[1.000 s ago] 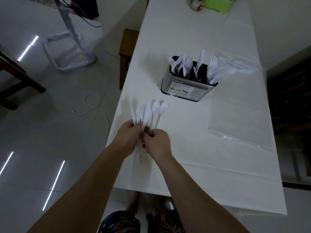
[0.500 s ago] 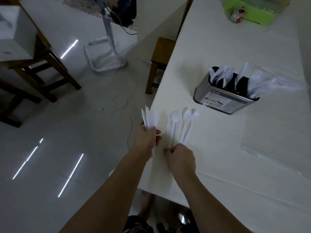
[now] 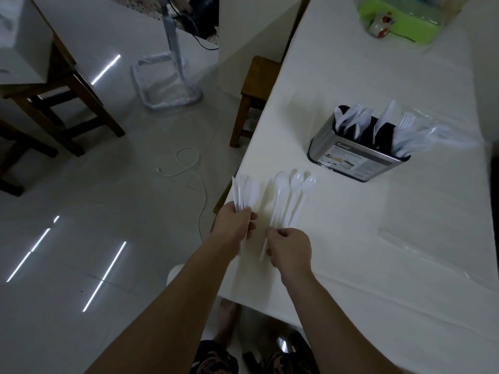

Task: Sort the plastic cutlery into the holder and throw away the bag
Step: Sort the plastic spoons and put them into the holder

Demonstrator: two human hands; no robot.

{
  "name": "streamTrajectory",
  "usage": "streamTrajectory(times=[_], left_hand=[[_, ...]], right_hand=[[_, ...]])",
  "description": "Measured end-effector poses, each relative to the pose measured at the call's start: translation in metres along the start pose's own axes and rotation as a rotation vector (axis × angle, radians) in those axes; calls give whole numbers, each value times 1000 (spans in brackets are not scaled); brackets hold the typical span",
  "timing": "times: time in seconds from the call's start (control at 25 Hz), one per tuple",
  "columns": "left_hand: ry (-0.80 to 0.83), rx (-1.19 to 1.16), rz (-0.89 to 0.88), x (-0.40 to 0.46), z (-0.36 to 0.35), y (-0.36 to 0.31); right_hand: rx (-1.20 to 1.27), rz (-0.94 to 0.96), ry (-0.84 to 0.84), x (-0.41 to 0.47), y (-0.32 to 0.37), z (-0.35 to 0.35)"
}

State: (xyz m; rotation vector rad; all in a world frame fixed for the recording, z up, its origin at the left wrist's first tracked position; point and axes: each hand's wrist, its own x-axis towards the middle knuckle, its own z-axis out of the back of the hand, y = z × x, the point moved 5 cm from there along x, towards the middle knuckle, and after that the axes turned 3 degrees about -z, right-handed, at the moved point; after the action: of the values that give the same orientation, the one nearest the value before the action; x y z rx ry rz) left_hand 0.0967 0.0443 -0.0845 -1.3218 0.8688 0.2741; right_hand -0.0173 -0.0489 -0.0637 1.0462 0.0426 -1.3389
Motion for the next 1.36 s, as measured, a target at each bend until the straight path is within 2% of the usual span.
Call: streamTrajectory(times=[0.12,0.36,0.6,0.72,0.84,1.04,1.36], left_hand=[[12,14,-8,1,-5,-2],[94,115,-59,-4,-18,-3],[230,81,-97,-3,-25,2],[113,14,-96,6,-18,3],[-27,-85,-74,16,-7,1],[-42,-51,-51,20,-2,2],[-59,-87,-31,18,-6,0]], right_hand=[[79,-29,1,1,-3,7],[67,96,100,-3,9,9],[-143,222,102,3,17,6],[-203,287,35,0,24,7],[-258,206,-99,3,18,11],[-467,123,-87,20,11,1],[-339,6,-121,34,-12,13]])
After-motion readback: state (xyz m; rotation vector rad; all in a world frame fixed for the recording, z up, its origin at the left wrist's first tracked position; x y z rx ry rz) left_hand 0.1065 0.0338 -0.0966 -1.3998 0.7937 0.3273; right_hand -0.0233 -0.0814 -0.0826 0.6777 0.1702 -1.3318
